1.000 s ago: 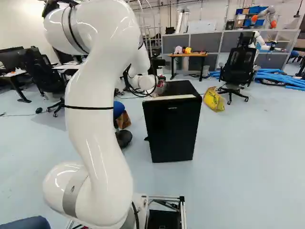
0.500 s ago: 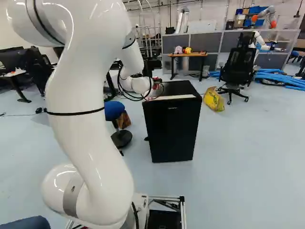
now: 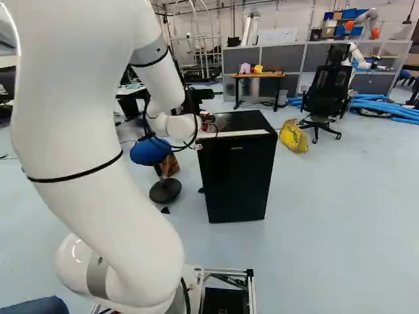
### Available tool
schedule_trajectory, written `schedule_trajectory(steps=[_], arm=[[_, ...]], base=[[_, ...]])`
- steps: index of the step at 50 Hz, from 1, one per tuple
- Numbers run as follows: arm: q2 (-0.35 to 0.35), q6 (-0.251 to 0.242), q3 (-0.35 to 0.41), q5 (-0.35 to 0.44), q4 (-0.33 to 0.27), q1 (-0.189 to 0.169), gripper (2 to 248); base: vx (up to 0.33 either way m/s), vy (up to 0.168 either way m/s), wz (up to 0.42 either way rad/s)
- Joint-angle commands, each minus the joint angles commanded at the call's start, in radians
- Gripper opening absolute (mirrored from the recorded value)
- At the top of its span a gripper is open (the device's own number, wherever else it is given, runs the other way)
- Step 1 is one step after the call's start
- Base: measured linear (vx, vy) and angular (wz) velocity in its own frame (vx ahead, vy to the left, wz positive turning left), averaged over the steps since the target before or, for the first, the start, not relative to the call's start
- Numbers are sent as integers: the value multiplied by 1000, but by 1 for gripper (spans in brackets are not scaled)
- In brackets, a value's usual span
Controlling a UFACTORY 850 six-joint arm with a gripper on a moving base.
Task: Grab a drink from the fridge
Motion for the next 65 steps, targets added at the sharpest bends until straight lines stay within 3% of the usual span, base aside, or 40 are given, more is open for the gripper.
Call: schedule_trajectory(steps=[29,65], arm=[[202,0,267,44,8,35,100],[350,0,462,76,13,61,100]], base=[[0,0,0],[0,0,0]])
